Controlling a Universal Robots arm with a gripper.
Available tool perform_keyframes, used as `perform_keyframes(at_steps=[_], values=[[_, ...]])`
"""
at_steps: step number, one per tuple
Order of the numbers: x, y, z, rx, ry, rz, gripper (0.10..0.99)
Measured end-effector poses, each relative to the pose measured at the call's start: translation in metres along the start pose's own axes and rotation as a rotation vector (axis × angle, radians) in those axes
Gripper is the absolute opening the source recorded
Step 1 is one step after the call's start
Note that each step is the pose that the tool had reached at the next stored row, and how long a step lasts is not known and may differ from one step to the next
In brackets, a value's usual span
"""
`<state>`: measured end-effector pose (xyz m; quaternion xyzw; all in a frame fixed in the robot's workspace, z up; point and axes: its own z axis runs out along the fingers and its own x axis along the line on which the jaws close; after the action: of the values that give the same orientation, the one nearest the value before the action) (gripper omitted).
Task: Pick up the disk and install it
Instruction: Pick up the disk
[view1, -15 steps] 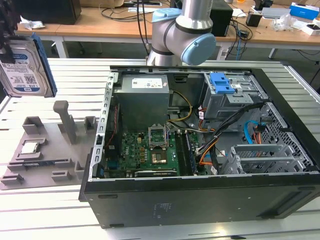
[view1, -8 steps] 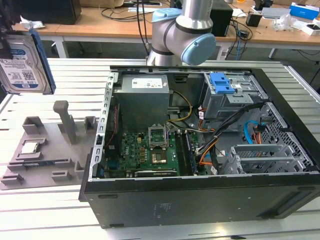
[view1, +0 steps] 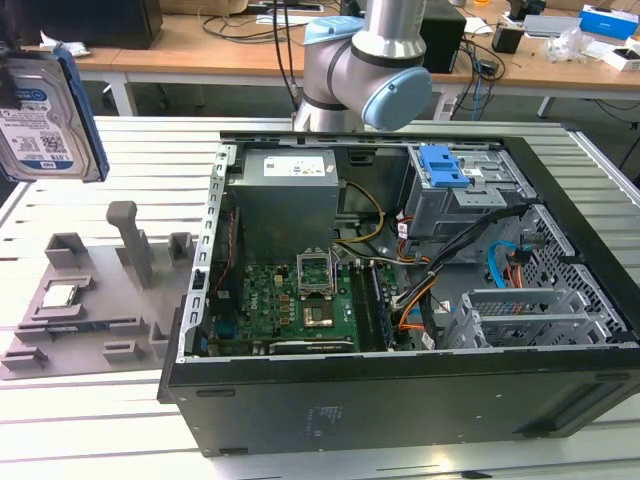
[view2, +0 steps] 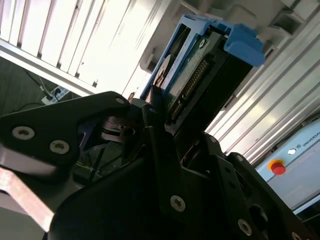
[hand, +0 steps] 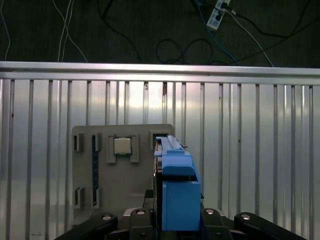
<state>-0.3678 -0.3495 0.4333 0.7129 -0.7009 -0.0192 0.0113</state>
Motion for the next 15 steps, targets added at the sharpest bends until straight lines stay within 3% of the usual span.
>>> perform_keyframes(at_steps=[15], values=[[-0.0002, 0.0002, -0.0142, 0.0, 0.0, 0.0, 0.361]])
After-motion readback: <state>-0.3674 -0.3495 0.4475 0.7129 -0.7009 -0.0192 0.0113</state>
